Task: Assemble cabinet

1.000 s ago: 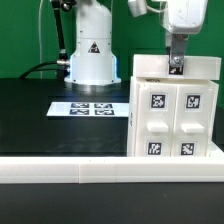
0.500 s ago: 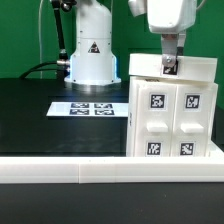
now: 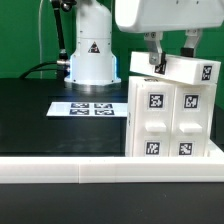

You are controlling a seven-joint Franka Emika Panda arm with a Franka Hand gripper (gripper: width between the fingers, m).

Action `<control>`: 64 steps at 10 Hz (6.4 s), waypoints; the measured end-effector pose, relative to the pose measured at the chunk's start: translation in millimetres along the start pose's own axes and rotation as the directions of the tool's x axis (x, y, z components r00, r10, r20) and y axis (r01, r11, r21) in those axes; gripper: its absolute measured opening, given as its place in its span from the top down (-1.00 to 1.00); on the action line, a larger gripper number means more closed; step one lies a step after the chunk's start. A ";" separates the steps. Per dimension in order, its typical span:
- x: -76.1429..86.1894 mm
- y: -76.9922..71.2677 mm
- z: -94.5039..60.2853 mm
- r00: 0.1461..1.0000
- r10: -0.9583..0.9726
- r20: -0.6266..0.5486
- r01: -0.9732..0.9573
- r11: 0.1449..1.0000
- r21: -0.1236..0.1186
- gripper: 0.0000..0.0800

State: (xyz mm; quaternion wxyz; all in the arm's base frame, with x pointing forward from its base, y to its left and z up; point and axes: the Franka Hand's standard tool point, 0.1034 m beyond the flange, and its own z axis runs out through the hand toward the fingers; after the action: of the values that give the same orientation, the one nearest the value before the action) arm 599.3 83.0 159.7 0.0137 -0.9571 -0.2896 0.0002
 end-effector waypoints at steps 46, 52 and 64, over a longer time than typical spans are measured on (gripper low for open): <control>20.9 -7.2 -20.0 0.527 0.849 0.027 -0.841 0.517 0.162 -0.99; 16.4 -5.3 -18.6 0.942 0.332 -0.045 -0.329 0.942 0.061 -0.99; 13.4 -4.4 -5.7 0.846 -0.534 -0.003 0.533 0.846 -0.015 -0.99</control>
Offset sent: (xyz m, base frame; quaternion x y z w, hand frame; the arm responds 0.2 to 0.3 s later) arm 0.0000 0.0000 0.0000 0.0000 0.0000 0.1938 0.9810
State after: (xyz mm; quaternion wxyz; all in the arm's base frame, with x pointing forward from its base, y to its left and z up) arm 608.1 93.9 165.6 0.0078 -0.8391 -0.5439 -0.0090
